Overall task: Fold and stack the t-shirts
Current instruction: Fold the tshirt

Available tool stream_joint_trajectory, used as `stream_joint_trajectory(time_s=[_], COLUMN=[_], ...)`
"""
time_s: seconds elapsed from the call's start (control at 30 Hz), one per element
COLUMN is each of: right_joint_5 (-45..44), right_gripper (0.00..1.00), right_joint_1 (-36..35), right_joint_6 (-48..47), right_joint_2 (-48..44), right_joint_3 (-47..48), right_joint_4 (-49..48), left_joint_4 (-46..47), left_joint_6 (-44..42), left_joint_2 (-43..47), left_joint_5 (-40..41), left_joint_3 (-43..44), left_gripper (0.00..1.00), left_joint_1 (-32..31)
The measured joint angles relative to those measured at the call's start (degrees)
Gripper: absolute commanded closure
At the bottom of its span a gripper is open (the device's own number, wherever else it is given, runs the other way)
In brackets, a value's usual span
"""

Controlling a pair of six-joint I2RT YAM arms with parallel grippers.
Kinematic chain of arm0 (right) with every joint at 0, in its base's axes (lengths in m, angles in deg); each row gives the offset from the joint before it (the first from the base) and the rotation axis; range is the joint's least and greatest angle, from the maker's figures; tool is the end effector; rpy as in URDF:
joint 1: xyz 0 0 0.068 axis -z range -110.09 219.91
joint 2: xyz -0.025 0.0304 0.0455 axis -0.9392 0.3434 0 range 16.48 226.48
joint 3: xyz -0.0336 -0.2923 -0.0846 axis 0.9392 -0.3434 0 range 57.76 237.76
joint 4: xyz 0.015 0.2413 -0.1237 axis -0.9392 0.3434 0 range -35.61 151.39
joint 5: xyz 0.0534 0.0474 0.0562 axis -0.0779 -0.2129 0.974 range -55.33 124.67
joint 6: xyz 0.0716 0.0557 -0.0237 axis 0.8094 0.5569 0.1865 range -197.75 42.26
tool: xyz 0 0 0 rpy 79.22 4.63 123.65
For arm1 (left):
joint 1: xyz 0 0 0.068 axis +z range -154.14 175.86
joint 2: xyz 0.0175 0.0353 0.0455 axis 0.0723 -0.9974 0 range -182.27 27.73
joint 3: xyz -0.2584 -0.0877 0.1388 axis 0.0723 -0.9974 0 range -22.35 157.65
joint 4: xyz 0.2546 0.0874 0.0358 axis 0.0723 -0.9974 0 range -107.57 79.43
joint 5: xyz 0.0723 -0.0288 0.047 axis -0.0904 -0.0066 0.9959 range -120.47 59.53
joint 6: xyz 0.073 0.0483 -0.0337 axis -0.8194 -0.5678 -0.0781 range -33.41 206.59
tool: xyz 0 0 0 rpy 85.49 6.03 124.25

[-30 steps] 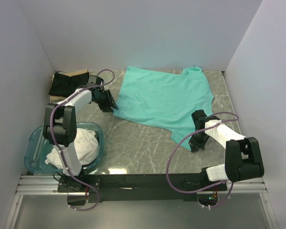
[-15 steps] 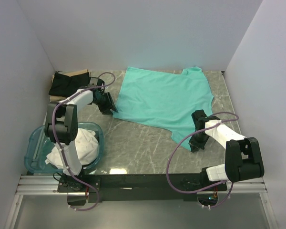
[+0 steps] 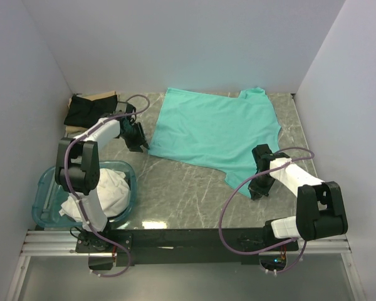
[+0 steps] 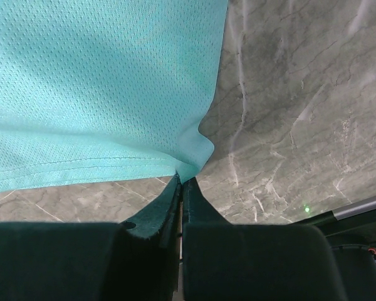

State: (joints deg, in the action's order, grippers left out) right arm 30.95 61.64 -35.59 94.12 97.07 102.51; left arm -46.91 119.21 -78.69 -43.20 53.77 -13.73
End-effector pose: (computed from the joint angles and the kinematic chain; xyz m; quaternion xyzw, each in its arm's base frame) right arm 0.2024 0.0239 0.1353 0.2920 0.9554 -0.0163 0.0418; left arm 0.4086 -0.0879 0.1788 -0.1723 0.9582 -0.1737 0.1486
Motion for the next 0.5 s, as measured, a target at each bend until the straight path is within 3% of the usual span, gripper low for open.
stream_joint_trajectory(time_s=[0.5], right_joint_5=[0.13], right_gripper=[1.00], right_joint_1=[0.00], right_joint_6=[0.31], right_joint_2=[-1.01], right_joint_3=[-0.37], right_joint_4=[-0.04], left_joint_4=[-0.07], left_joint_6=[-1.53], left_joint_2=[-5.09], left_joint_5=[-3.50], left_joint_3=[-0.04], left_gripper=[0.58], left_joint_1=[-0.35])
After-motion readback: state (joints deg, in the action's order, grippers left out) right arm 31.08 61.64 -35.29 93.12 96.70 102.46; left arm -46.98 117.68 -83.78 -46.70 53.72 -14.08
